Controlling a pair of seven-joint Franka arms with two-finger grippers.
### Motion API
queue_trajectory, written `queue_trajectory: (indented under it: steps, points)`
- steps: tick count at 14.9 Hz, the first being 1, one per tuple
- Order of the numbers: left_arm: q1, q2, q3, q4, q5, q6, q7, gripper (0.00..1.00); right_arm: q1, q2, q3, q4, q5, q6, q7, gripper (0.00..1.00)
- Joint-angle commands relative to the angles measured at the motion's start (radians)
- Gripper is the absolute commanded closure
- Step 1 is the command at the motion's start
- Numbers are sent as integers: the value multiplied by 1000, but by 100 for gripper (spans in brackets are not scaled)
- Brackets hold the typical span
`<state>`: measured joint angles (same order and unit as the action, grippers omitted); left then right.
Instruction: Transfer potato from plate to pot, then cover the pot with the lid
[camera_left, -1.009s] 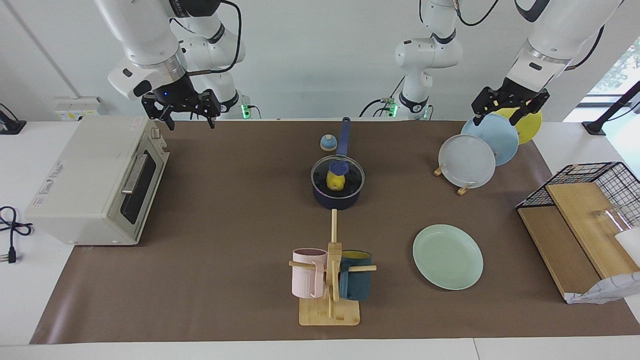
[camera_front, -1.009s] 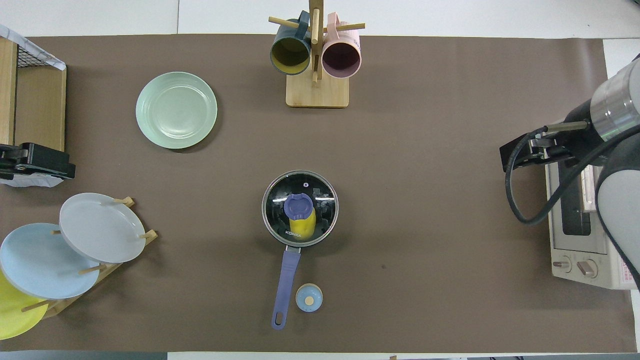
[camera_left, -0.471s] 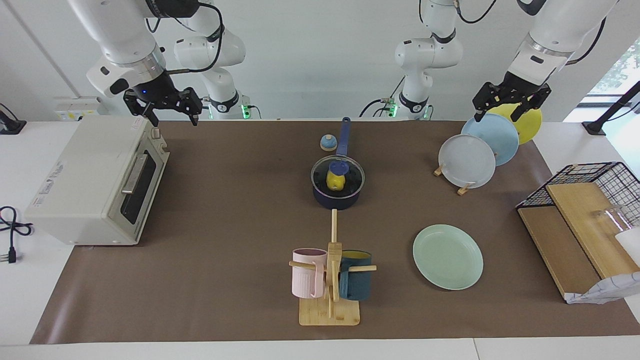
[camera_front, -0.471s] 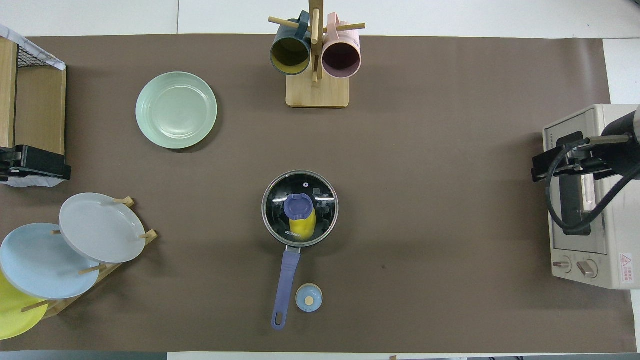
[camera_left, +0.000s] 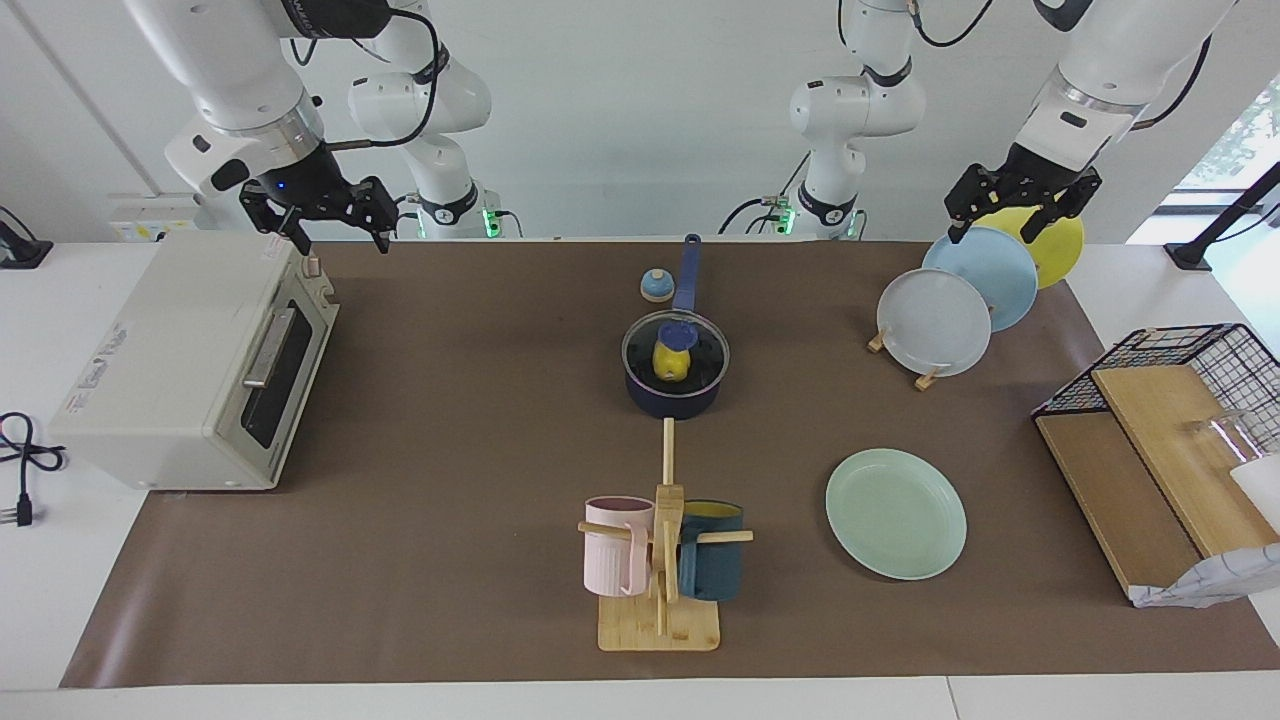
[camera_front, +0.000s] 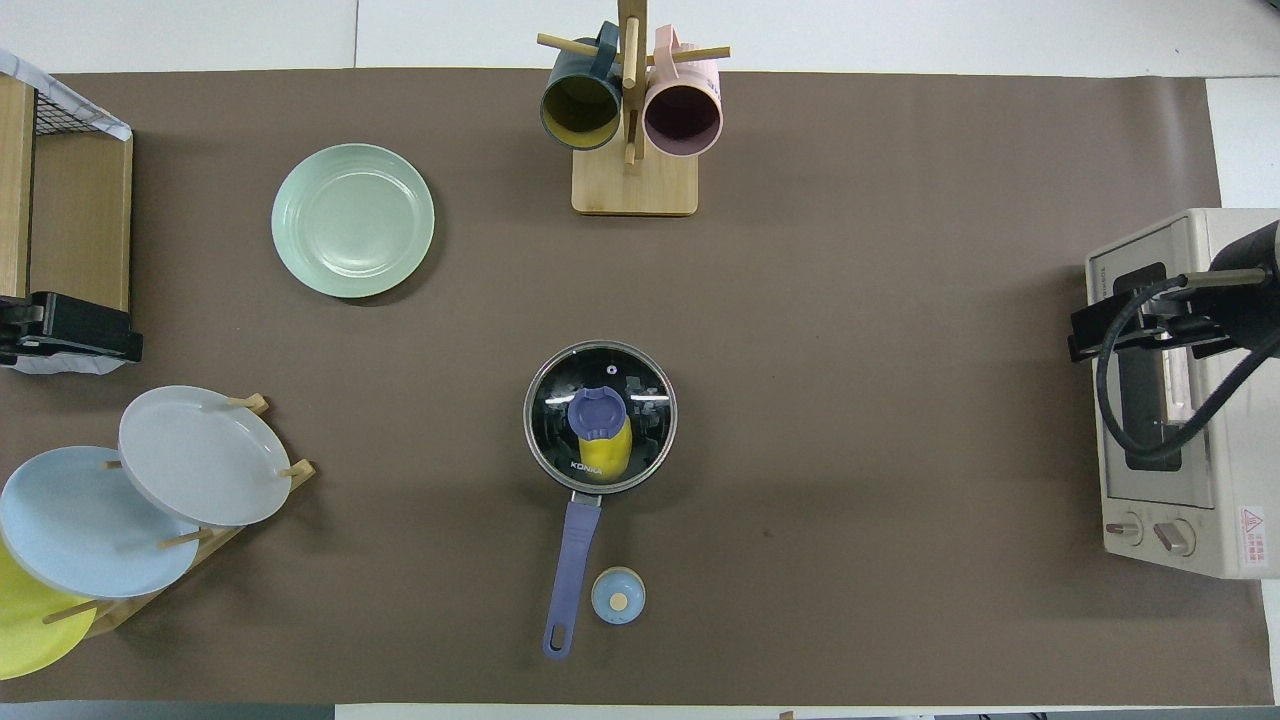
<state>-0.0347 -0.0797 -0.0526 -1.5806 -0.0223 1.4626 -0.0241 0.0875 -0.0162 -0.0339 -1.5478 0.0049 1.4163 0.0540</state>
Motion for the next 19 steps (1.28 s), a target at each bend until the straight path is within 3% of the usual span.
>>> queue_trajectory:
  steps: [1, 5, 19]
  points:
    - [6, -22, -1, -19, 12, -5, 1, 0, -17, -13, 5, -20, -11, 24, -19, 0]
    - [6, -22, -1, -19, 10, -5, 1, 0, -70, -11, 5, -17, -9, 18, -28, 0]
    - [6, -22, -3, -18, 10, -2, 1, 0, -58, -11, 8, -21, -9, 32, -52, 0]
